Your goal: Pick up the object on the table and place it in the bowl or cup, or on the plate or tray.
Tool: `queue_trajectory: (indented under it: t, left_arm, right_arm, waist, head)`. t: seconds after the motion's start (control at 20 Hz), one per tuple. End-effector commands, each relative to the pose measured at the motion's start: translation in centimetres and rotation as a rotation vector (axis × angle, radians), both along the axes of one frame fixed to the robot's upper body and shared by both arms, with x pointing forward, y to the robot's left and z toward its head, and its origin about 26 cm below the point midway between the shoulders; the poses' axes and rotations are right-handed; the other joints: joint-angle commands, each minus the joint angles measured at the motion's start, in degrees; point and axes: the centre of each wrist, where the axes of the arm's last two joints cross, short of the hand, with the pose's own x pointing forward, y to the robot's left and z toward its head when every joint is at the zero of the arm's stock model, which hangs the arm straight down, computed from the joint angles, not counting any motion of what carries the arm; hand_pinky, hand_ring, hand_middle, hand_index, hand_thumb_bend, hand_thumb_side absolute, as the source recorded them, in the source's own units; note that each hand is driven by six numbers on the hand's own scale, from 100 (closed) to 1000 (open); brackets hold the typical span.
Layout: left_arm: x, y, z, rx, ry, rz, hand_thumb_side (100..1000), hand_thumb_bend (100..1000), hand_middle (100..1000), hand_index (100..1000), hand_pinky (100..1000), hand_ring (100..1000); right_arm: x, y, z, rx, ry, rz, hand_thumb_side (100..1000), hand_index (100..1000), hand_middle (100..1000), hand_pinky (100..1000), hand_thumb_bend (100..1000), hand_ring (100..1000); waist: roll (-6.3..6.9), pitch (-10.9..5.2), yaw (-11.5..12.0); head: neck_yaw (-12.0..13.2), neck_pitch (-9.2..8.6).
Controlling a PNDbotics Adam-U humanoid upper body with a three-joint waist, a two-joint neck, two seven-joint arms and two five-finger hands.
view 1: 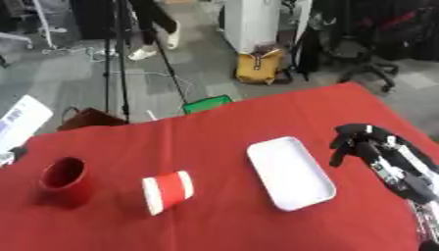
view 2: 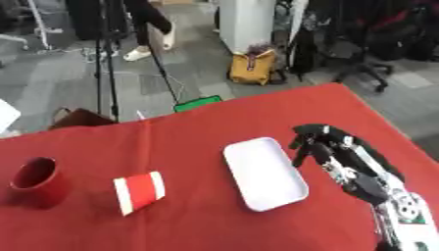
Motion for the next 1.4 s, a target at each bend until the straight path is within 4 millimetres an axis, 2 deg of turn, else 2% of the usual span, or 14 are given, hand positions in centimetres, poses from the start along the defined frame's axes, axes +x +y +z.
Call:
queue_trajectory:
  t: [0.05,0.2,0.5,0.75,0.85,0.9,0.95,1.0,1.2,1.4]
  left_arm:
    - [-0.1,-0.4,2.9,0.035,-0.060,-0.035,313,100,336,550,518,355]
    - [0.4,-2.0,3.8,0.025,-0.073,-0.099,329,100,335,552,519,355]
    - [2.2,-8.6,5.8,0.025,-0.080,-0.354,326,100,340,555,521,360]
    - [3.7,-15.5,6.9,0.093,-0.075,-0.551,328,100,347,562,523,366]
    - [4.1,-16.9,7.0,0.114,-0.077,-0.586,333,100,347,564,523,367]
    - [4.2,-17.8,7.0,0.122,-0.080,-0.605,333,100,344,564,524,369]
    - [4.3,-18.9,7.1,0.133,-0.087,-0.635,334,100,349,567,524,369]
    - [4.5,-19.8,7.2,0.143,-0.093,-0.652,334,100,349,567,523,369]
    - [4.7,-22.1,6.9,0.198,-0.138,-0.690,327,108,355,571,527,375]
    - [4.8,-23.1,6.5,0.261,-0.190,-0.698,317,130,363,580,531,384]
  right_arm:
    - [-0.1,-0.1,1.0,-0.013,-0.038,0.006,592,837,627,531,100,512]
    - [-0.2,-0.1,0.9,-0.014,-0.035,0.009,593,837,627,531,100,512]
    - [-0.2,0.3,0.9,-0.019,-0.029,0.028,593,837,627,530,100,511]
    - [0.0,1.6,1.4,-0.030,-0.036,0.084,595,837,627,530,100,511]
    - [0.0,1.9,1.6,-0.032,-0.039,0.098,595,837,627,530,100,511]
    - [0.1,2.2,1.7,-0.034,-0.041,0.109,633,837,629,530,100,511]
    - [0.1,2.6,1.9,-0.033,-0.044,0.124,595,837,627,530,100,511]
    - [0.1,2.9,2.1,-0.038,-0.049,0.138,605,837,628,530,100,511]
    - [0.2,3.9,2.9,-0.049,-0.063,0.184,597,837,626,529,100,510]
    - [0.2,4.4,3.5,-0.060,-0.070,0.213,598,837,626,528,100,510]
  waist:
    - [-0.03,-1.32,-0.2]
    - [0.01,-1.39,-0.1]
    - [0.55,-1.52,-1.8]
    - [2.01,-0.97,-5.7]
    - [2.45,-0.74,-6.6]
    - [2.71,-0.62,-7.4]
    - [2.96,-0.37,-8.5]
    - [3.54,-0.19,-9.7]
    - [5.29,0.74,-13.3]
    - [6.26,1.46,-15.4]
  head:
    - [0.1,-0.61]
    - [0.0,-0.59]
    - [0.1,-0.61]
    - [0.9,-1.58]
    - [1.0,-1.95]
    - [1.2,-2.16]
    - [1.3,-2.47]
    - [1.5,-2.84]
    - [2.0,-3.99]
    - [2.3,-4.35]
